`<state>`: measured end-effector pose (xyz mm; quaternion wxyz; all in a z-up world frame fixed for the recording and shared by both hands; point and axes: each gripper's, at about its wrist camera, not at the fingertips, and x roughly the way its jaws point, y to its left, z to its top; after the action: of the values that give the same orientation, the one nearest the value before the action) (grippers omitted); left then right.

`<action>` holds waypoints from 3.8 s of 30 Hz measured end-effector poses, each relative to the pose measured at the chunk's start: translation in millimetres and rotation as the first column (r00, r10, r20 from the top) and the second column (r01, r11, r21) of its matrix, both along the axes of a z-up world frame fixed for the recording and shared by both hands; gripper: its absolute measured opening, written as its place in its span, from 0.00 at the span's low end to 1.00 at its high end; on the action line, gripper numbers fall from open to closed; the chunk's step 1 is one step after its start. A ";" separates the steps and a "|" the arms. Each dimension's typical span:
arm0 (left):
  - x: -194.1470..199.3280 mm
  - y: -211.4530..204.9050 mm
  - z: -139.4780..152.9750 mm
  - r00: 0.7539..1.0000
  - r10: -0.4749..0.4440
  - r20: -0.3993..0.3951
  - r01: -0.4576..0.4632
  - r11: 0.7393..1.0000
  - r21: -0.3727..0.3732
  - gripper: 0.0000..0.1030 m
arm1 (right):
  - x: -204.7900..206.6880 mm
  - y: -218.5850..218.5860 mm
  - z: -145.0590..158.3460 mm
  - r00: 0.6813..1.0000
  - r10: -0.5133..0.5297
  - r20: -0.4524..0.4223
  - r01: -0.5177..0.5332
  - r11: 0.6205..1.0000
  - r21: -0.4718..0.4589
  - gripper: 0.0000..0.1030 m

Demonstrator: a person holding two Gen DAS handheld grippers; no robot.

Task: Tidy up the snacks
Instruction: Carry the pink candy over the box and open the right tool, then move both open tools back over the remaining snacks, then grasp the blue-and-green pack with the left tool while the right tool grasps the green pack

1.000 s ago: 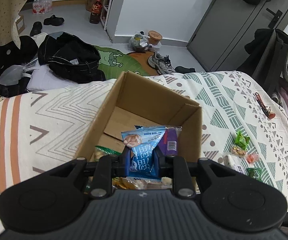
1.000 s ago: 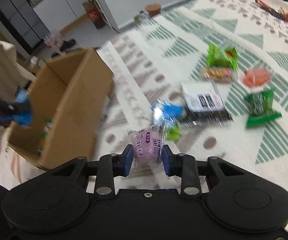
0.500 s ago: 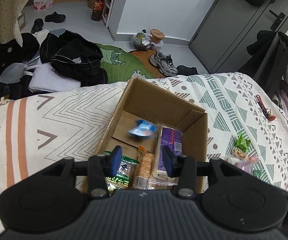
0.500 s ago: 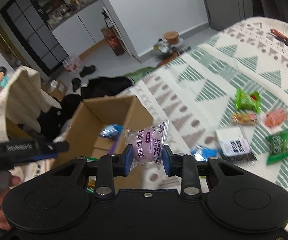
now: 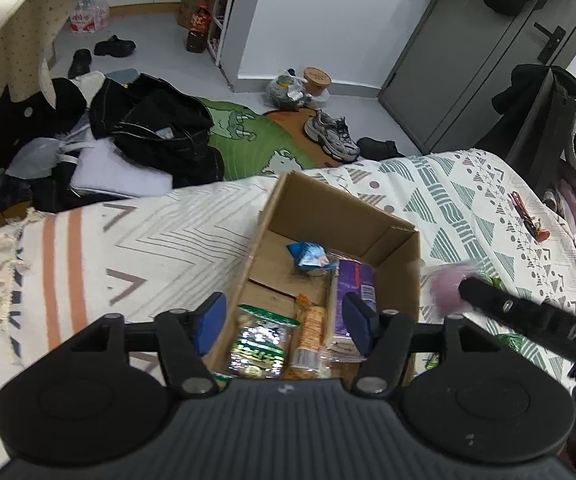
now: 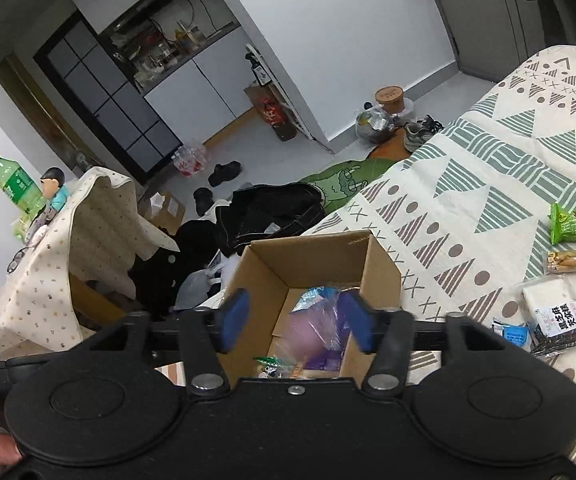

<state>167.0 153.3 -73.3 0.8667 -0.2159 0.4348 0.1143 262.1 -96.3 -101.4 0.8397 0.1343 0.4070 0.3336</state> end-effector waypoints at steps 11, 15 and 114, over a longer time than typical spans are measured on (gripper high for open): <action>-4.1 -11.5 7.1 1.000 0.012 -0.014 -0.011 0.998 0.063 0.81 | -10.3 -40.0 5.3 0.999 -0.039 -0.015 0.039 0.998 -0.040 0.62; -3.3 -26.0 7.9 1.000 -0.021 -0.012 0.021 0.998 0.061 0.84 | -13.2 -54.6 7.1 0.998 -0.057 -0.013 0.056 0.996 -0.062 0.66; 120.6 -213.5 -118.0 0.974 -0.195 -0.115 0.188 0.980 -0.066 0.25 | 92.6 -193.4 -115.5 0.944 -0.273 -0.185 0.216 0.936 -0.278 0.28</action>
<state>287.6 -60.3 -191.3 0.8396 -0.1895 0.5081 0.0308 354.8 -289.7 -216.9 0.8346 0.1116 0.5169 0.1541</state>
